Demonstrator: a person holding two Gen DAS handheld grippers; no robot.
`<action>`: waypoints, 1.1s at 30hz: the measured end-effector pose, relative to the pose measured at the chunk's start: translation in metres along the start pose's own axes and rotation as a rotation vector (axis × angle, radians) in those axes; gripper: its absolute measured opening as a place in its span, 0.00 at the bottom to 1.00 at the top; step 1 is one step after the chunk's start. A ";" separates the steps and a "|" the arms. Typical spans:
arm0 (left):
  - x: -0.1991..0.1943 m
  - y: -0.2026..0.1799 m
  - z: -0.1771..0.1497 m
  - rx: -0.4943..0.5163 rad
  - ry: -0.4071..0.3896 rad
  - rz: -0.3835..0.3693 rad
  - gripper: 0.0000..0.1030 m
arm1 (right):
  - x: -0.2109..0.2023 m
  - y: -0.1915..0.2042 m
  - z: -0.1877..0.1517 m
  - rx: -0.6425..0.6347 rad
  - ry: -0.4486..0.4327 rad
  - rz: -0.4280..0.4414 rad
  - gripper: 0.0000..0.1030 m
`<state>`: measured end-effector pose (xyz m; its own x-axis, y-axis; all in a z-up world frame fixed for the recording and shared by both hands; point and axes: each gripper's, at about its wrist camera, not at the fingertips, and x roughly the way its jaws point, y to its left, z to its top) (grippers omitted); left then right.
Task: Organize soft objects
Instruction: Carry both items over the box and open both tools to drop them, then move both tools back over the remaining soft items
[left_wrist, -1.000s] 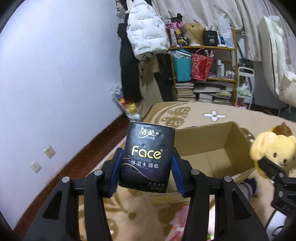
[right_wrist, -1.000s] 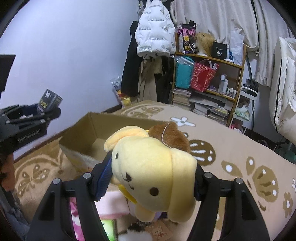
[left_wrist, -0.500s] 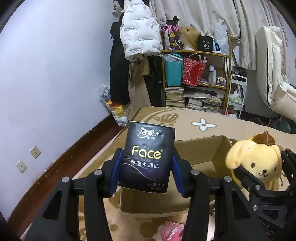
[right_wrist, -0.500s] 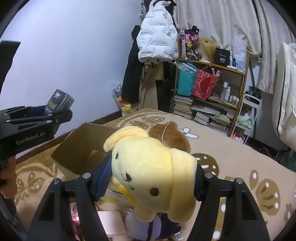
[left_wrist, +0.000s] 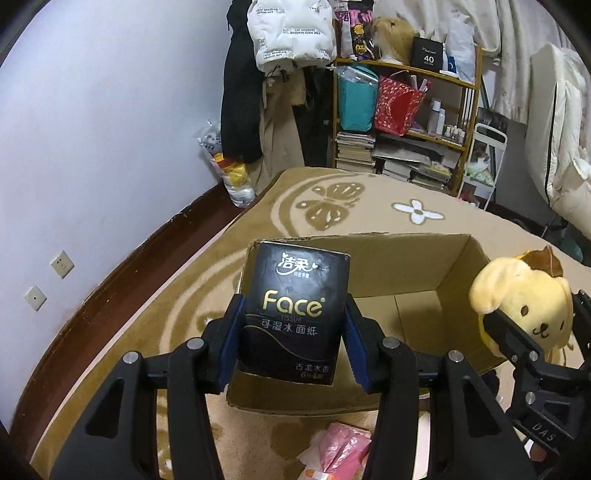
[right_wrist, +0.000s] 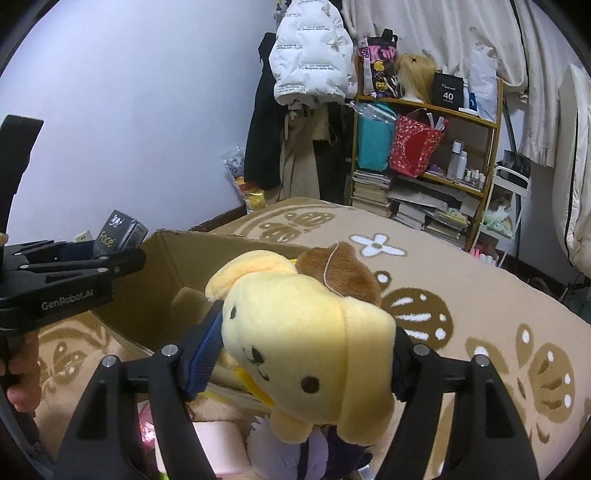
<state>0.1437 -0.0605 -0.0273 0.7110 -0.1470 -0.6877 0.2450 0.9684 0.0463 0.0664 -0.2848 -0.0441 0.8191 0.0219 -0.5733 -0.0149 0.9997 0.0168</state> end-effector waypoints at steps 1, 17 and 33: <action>0.000 -0.001 0.000 0.005 -0.001 0.007 0.49 | 0.000 0.000 0.000 -0.004 -0.001 0.000 0.76; -0.016 0.004 0.003 0.026 -0.072 0.135 1.00 | -0.013 -0.002 0.007 0.002 -0.008 -0.024 1.00; -0.035 0.013 -0.008 0.033 -0.017 0.155 1.00 | -0.029 -0.005 -0.010 0.058 0.055 -0.019 1.00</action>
<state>0.1170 -0.0413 -0.0082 0.7532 0.0002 -0.6577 0.1527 0.9726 0.1752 0.0375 -0.2907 -0.0358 0.7858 0.0044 -0.6184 0.0349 0.9981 0.0514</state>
